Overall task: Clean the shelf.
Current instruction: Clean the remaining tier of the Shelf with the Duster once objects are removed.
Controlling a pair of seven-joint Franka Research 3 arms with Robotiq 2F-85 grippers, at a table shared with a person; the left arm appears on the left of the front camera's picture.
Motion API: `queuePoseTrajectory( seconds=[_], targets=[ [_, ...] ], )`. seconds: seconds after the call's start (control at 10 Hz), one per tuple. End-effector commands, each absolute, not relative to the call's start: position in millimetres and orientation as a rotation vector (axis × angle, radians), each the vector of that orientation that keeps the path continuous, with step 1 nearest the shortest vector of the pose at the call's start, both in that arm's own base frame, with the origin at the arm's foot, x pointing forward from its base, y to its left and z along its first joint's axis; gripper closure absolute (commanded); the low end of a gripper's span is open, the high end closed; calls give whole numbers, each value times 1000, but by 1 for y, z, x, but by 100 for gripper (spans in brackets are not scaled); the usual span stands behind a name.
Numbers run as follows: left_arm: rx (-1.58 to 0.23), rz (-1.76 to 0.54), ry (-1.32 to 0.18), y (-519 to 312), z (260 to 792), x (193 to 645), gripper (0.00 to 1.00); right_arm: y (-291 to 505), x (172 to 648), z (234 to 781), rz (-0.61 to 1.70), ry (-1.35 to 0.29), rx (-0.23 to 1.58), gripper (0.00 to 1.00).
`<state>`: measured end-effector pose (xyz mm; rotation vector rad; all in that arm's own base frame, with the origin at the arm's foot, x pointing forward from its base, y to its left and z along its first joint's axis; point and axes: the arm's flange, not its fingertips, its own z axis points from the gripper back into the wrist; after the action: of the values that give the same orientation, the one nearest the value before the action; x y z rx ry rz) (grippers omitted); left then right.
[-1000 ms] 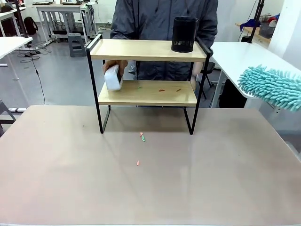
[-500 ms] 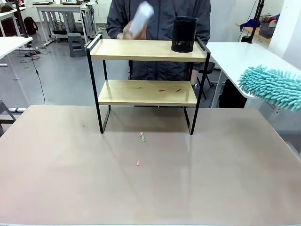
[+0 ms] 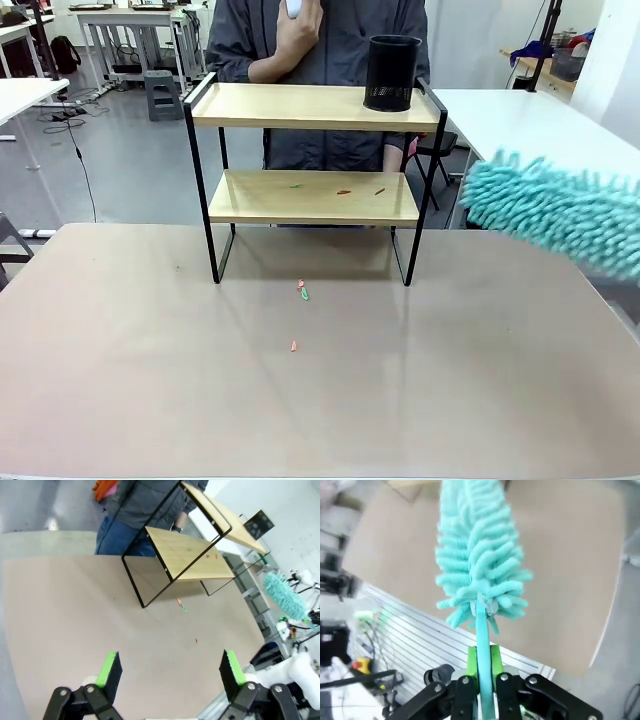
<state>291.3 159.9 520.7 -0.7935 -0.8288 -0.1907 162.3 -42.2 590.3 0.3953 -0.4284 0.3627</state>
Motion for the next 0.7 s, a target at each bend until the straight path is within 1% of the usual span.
queuePoseTrajectory(
  seconds=[0.0, 0.2, 0.3, 0.4, 0.5, 0.6],
  targets=[
    [-801, -208, -851, 159, 521, 292, 0, 16, 182, 557, 536, -464, 359, 87],
    [-801, -208, -851, 159, 521, 292, 0, 85, 219, 535, 570, -516, 313, 87],
    [-801, -208, -851, 159, 521, 292, 0, 105, 231, 528, 596, -521, 330, 87],
    [-801, -208, -851, 159, 521, 292, 0, 98, 239, 528, 568, -466, 335, 87],
    [-801, -208, -851, 159, 521, 292, 0, 88, 210, 595, 621, -491, 302, 87],
    [-801, -208, -851, 159, 521, 292, 0, 88, 210, 595, 621, -491, 302, 87]
  ],
)
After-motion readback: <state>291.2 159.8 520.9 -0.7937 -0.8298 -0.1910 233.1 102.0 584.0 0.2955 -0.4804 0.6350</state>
